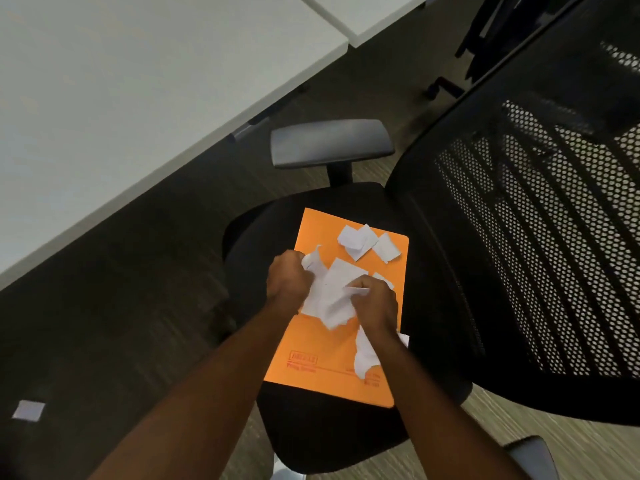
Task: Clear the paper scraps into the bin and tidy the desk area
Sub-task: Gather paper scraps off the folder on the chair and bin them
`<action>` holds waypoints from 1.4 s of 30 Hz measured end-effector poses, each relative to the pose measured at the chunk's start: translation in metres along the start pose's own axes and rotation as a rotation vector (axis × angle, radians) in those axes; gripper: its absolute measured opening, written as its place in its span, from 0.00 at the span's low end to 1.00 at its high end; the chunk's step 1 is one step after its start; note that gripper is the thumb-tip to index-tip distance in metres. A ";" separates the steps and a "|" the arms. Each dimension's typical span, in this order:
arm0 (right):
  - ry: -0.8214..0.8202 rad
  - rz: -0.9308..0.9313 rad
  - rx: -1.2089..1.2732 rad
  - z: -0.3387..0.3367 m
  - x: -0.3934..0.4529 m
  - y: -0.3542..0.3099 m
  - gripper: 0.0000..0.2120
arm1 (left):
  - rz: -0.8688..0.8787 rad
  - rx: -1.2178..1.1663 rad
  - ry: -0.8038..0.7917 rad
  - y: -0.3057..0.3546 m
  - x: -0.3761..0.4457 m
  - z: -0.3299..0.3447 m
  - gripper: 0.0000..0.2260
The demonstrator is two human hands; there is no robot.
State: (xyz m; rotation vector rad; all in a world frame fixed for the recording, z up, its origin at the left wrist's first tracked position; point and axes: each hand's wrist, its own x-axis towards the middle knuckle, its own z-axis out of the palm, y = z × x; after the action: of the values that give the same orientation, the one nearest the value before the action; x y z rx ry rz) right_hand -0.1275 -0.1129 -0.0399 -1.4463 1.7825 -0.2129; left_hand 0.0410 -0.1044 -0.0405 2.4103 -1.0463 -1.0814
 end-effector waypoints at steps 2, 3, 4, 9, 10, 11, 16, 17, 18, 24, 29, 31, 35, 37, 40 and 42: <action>-0.022 0.036 0.084 -0.001 -0.001 -0.001 0.07 | -0.009 -0.042 0.000 -0.005 0.000 -0.001 0.05; -0.033 0.043 0.108 -0.001 -0.002 -0.001 0.06 | -0.017 -0.067 0.001 -0.008 0.000 -0.002 0.05; -0.042 0.041 0.120 -0.001 -0.003 -0.001 0.06 | -0.024 -0.094 0.001 -0.011 0.001 -0.002 0.06; 0.008 0.030 0.214 0.003 -0.008 -0.001 0.07 | -0.024 -0.171 -0.015 -0.025 -0.001 -0.007 0.07; 0.031 0.040 0.249 0.004 -0.008 -0.002 0.08 | -0.022 -0.181 -0.014 -0.027 -0.001 -0.008 0.08; 0.055 0.052 0.286 0.004 -0.008 -0.003 0.09 | -0.019 -0.189 -0.009 -0.028 -0.002 -0.009 0.09; 0.125 0.060 0.388 -0.005 -0.006 -0.008 0.09 | -0.023 -0.222 0.038 -0.035 -0.002 -0.019 0.11; 0.140 0.063 0.420 -0.009 -0.006 -0.009 0.09 | -0.025 -0.226 0.048 -0.036 -0.002 -0.020 0.12; 0.160 0.074 0.456 -0.014 -0.007 -0.010 0.09 | -0.025 -0.229 0.055 -0.038 -0.003 -0.021 0.12; 0.115 0.002 0.518 -0.045 -0.023 -0.012 0.05 | 0.002 -0.223 0.079 -0.041 -0.008 -0.023 0.12; -0.144 -0.063 0.364 -0.032 -0.034 -0.017 0.07 | 0.009 -0.224 0.072 -0.038 -0.011 -0.018 0.11; -0.196 -0.048 0.275 -0.021 -0.034 -0.020 0.11 | 0.015 -0.212 0.074 -0.037 -0.012 -0.016 0.10; -0.193 0.007 0.152 -0.006 -0.033 -0.022 0.23 | -0.009 -0.258 0.092 -0.037 -0.012 -0.011 0.09; -0.199 0.026 0.153 -0.003 -0.030 -0.021 0.24 | -0.039 -0.296 0.106 -0.039 -0.011 -0.010 0.11; -0.178 0.081 0.273 -0.002 -0.024 -0.019 0.17 | -0.086 -0.373 0.104 -0.041 -0.010 -0.010 0.13; -0.158 0.155 0.399 0.001 -0.021 -0.020 0.14 | -0.101 -0.416 0.087 -0.040 -0.010 -0.009 0.14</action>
State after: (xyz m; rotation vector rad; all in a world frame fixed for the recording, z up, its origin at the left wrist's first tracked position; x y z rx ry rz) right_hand -0.1118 -0.1009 -0.0191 -1.0101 1.6045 -0.3426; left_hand 0.0635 -0.0695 -0.0504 2.1657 -0.6038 -1.0903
